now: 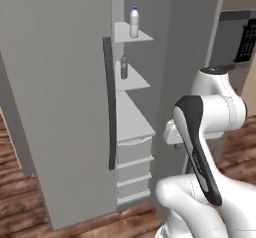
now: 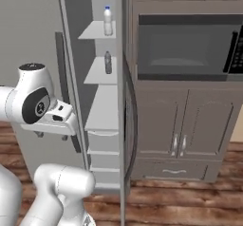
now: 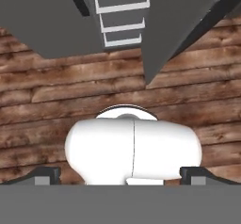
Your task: Take the bottled waters from the counter and place them in the freezer to freeze. Close the freezer door after placing the bottles.
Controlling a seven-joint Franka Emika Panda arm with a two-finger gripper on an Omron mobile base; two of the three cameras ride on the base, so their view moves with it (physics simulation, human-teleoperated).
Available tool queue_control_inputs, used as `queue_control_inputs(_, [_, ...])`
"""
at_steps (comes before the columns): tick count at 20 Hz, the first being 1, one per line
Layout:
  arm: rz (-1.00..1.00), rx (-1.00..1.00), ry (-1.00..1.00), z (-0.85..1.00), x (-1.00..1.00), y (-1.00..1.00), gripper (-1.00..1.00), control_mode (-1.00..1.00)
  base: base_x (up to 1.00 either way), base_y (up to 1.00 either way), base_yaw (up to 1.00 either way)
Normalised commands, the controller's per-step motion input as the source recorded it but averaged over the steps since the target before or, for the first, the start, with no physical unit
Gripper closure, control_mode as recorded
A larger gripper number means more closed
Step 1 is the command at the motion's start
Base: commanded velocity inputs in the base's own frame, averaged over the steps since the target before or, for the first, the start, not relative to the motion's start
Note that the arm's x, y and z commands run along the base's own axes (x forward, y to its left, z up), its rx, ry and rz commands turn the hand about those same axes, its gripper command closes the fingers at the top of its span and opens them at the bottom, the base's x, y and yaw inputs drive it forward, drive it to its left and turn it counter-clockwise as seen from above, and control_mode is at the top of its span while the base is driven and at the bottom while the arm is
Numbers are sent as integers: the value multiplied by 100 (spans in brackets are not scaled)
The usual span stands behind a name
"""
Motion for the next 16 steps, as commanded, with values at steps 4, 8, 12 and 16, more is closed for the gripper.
queue_control_inputs(4, [0, 0, 0, 0, 0, 0, -100, 100, 0, -73, 24])
queue_control_inputs(8, [0, 0, 0, 0, 0, 0, -100, 100, -6, -56, 20])
queue_control_inputs(12, [0, 0, 0, 0, 0, 0, -100, 100, -4, -38, 15])
queue_control_inputs(16, [0, 0, 0, 0, 0, 0, -100, 100, 0, -31, 7])
